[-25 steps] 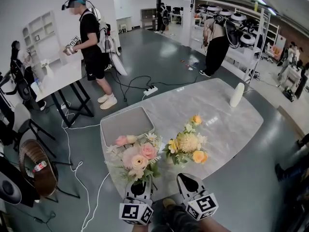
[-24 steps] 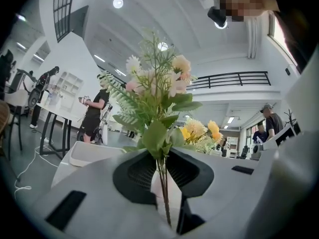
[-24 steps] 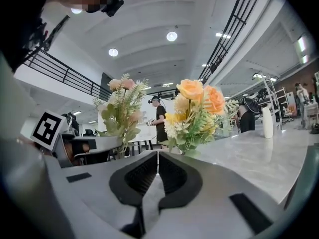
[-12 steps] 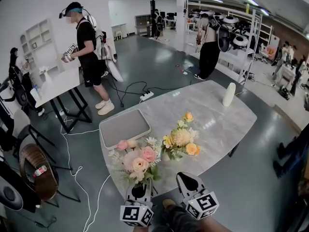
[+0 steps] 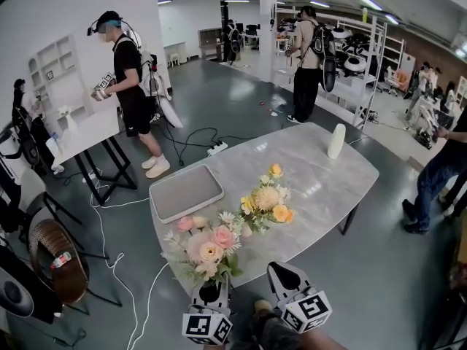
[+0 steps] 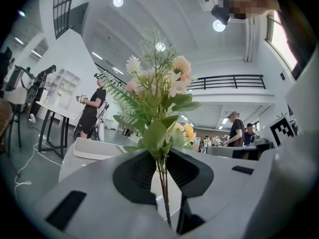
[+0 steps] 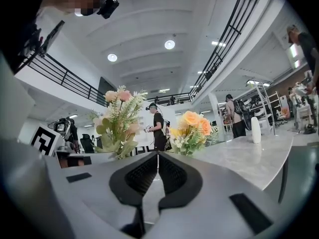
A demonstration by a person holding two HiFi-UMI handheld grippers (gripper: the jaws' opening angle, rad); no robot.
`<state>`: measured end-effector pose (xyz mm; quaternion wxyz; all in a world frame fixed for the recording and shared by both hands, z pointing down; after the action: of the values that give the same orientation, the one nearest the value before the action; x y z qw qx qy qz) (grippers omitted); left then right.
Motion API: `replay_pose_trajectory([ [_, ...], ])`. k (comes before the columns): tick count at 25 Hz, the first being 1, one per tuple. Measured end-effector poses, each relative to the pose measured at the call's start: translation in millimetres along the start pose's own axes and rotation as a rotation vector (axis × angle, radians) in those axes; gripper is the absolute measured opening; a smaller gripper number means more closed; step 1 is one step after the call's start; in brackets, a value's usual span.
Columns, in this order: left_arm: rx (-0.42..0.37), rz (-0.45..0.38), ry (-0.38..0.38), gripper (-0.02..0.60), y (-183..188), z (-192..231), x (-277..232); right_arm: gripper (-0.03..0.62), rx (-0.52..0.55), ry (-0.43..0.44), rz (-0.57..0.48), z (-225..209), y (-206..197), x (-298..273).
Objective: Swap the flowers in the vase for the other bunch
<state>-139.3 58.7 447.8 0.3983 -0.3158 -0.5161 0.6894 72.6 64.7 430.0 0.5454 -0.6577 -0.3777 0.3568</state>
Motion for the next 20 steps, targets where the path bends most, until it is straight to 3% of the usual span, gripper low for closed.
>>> replay_pose_trajectory([
  [20, -0.002, -0.018, 0.006, 0.072, 1, -26, 20, 0.026, -0.020, 0.014, -0.005, -4, 7, 26],
])
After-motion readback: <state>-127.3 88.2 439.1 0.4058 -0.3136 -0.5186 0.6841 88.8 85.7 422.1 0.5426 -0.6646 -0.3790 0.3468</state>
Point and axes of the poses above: the fingertips, and each gripper's own axes: x backward along the fingers, z to its left, y out of its top, the point moved 9 cm from there along x, backward along the fingers
